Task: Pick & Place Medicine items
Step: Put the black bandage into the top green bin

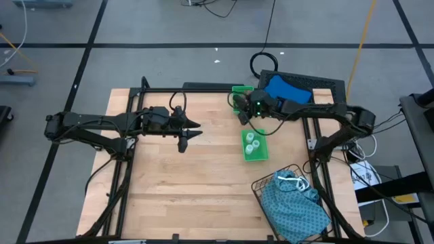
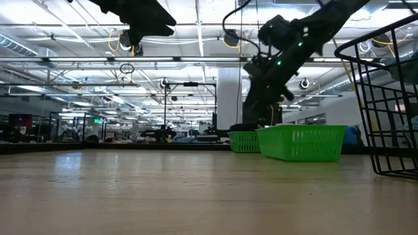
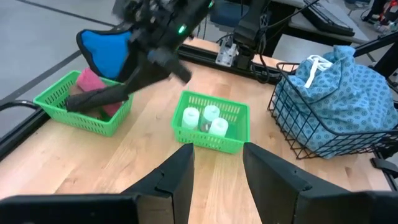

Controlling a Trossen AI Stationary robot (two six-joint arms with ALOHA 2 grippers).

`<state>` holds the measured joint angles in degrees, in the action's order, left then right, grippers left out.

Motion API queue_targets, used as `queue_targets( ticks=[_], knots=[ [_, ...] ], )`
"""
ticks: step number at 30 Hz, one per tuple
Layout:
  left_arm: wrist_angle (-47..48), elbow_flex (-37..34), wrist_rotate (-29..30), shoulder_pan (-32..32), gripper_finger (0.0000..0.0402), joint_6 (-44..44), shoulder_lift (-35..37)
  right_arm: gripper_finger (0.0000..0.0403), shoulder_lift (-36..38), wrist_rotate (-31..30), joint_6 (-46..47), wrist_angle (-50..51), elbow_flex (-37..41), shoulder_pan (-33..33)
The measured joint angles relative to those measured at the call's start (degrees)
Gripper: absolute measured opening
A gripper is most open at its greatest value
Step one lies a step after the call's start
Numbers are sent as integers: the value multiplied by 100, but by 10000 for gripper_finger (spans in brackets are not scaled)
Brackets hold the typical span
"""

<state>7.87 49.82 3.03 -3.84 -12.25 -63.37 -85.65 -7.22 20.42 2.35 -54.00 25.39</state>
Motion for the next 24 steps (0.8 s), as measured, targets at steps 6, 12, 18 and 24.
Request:
queue_targets(
  ticks=[6,12,18,24],
  knots=[
    [-42,0,2,0,145,22,0,146,657,-26,255,1363,0,11],
    [-161,0,4,0,145,103,0,104,437,-141,100,1651,0,11],
    [-190,0,4,1,145,21,0,68,-57,-194,-91,1202,0,59],
    [-159,0,2,1,145,9,0,41,-242,-251,-191,684,0,90]
  ],
)
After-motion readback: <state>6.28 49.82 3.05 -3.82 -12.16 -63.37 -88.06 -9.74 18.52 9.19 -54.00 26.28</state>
